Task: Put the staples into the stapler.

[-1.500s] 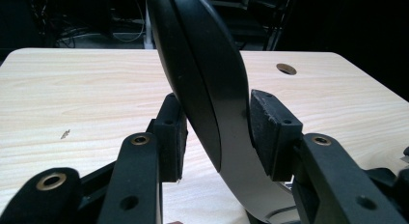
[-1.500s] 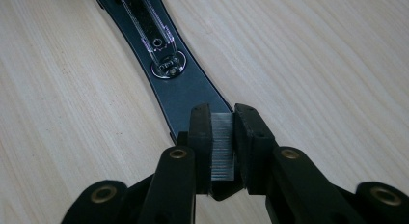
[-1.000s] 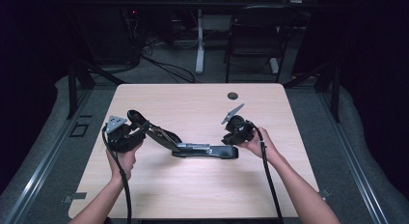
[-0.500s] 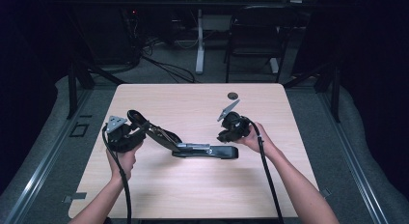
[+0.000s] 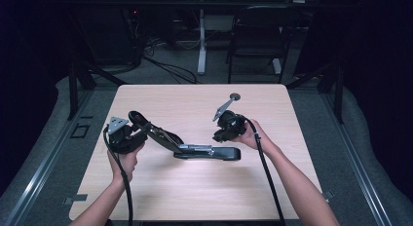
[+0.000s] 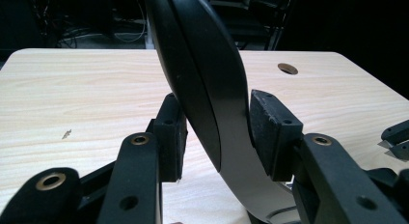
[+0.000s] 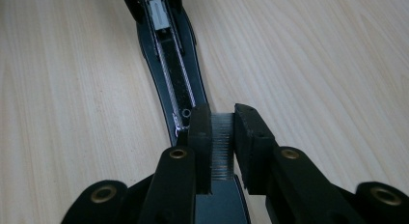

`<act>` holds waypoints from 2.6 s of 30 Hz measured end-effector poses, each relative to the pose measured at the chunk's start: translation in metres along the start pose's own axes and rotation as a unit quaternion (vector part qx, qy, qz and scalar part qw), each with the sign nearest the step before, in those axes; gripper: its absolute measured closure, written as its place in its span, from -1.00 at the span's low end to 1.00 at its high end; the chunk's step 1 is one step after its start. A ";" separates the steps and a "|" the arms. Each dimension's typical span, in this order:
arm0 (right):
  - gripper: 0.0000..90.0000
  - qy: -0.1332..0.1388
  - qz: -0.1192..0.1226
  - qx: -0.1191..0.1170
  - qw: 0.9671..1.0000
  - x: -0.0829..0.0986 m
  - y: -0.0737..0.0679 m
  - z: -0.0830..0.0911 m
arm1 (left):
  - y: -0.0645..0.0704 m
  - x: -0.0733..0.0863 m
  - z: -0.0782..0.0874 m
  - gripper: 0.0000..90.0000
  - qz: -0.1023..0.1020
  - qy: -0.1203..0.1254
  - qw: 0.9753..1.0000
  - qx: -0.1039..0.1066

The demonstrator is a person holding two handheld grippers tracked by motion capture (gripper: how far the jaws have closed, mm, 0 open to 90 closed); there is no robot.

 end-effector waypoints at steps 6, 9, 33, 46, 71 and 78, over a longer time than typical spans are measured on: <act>0.74 -0.001 0.024 -0.013 1.000 -0.008 -0.004 -0.004 | 0.000 0.000 0.000 0.32 0.000 -0.001 1.000 0.000; 0.74 -0.001 0.034 -0.022 0.999 -0.012 -0.006 -0.007 | 0.000 0.000 0.000 0.32 0.000 -0.001 1.000 0.000; 0.74 -0.008 0.082 -0.076 0.994 -0.023 -0.012 -0.038 | 0.000 0.000 0.000 0.31 -0.002 0.000 1.000 0.000; 0.74 -0.013 0.084 -0.081 0.993 -0.022 -0.011 -0.043 | 0.000 0.000 -0.001 0.31 -0.003 0.000 1.000 0.000; 0.74 -0.014 0.097 -0.084 0.992 -0.018 -0.014 -0.044 | 0.000 0.000 0.000 0.31 -0.005 -0.002 1.000 0.001; 0.74 -0.014 0.099 -0.083 0.992 -0.017 -0.014 -0.044 | 0.000 0.000 -0.001 0.31 -0.005 -0.002 1.000 0.000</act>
Point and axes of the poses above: each handheld gripper's, and its own axes: z roughly backward along the jaws, x roughly out of its underside, y roughly to its right, the point moved 6 cm from there along -z, roughly forward along the jaws, and after that the axes turned 2 degrees about -z, right-handed, at the moved point
